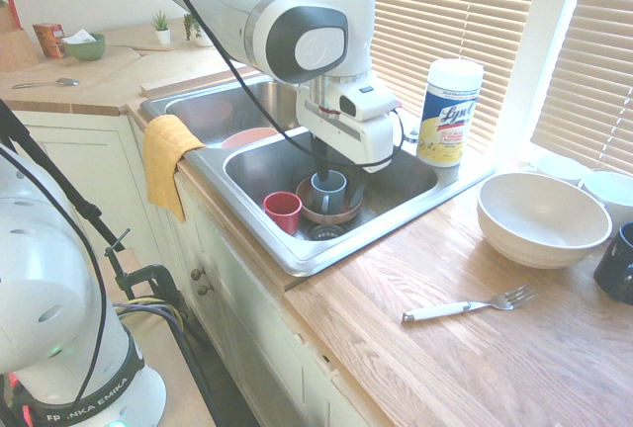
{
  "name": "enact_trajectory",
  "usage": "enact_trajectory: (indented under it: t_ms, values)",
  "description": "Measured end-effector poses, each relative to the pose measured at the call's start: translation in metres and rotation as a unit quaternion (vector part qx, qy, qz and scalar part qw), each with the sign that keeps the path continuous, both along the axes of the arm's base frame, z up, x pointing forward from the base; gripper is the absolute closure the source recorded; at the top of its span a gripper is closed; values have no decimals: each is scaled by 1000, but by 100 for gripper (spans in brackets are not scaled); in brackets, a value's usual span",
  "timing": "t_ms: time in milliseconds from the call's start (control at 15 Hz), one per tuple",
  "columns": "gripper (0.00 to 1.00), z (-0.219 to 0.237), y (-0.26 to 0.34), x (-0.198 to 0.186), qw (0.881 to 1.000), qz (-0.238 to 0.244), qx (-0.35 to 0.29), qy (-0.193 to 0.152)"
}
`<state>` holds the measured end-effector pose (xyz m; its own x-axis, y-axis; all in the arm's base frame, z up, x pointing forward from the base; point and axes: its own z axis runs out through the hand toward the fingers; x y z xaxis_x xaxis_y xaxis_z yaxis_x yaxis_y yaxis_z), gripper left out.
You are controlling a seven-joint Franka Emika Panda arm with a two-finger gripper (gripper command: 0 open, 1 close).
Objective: Put the fork into the sink
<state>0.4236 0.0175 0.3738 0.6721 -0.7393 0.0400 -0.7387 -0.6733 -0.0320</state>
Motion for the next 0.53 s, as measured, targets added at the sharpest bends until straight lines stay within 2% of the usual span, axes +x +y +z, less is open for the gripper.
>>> enact_trajectory:
  t_ms: [333, 533]
  values:
    - [0, 7, -14, 6, 1000, -22, -9, -15]
    - [0, 18, -67, 10, 996, -74, -32, -34]
